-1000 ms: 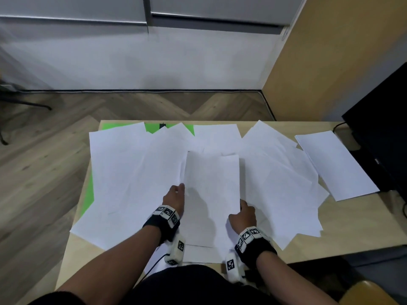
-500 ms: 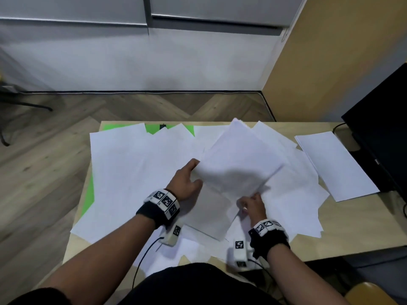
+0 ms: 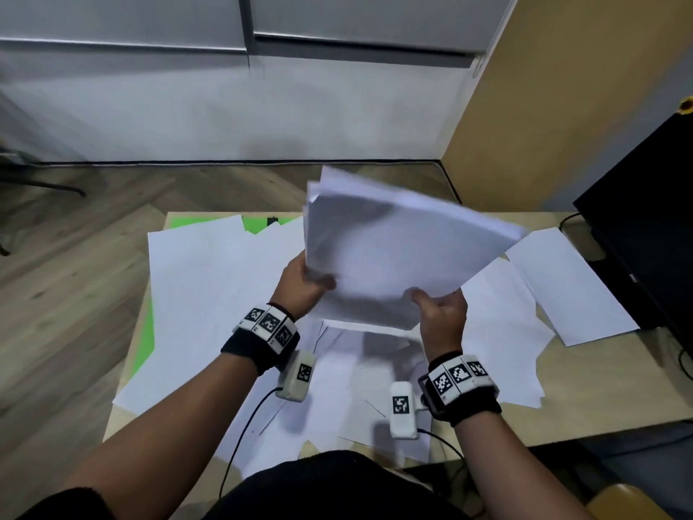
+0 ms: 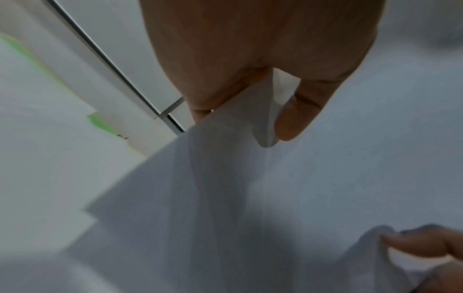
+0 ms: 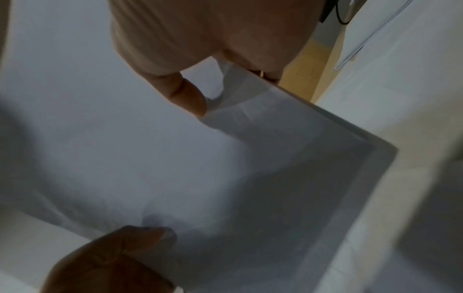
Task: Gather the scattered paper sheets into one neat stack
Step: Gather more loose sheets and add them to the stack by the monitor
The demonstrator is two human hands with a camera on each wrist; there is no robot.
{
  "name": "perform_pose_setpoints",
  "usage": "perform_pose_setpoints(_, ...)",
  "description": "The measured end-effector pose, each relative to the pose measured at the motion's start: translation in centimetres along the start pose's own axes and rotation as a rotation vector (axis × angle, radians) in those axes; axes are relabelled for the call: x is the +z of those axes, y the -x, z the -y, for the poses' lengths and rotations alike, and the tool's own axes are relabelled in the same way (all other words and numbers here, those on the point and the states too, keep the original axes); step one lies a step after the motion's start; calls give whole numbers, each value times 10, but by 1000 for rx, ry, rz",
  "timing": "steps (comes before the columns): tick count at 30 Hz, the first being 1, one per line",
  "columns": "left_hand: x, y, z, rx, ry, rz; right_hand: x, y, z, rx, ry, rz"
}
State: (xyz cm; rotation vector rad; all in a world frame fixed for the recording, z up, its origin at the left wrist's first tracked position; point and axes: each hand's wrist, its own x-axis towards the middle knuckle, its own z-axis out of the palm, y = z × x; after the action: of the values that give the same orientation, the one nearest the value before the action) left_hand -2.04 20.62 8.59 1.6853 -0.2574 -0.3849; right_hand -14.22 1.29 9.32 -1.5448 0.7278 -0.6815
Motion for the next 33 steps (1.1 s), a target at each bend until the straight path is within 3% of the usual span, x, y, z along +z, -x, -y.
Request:
perform_pose_setpoints(4, 6, 11, 17, -73, 55, -42, 4, 10, -12, 77, 94, -41)
perform_pose_setpoints(13, 17, 1, 1, -120, 117, -49, 9, 1, -6, 105, -5, -25)
perform_pose_setpoints(17, 24, 3, 5, -155, 119, -48, 7, -1, -12, 189, 8, -15)
perform_pose_setpoints(22, 29, 6, -2, -95, 161, -33, 2, -1, -7, 111, -7, -55)
perform_pose_setpoints(29, 20, 16, 31, -185, -50, 8, 0, 10, -33, 250, 83, -69)
perform_pose_setpoints(33, 18, 22, 22, -113, -15, -44, -1, 6, -35, 275, 77, -77)
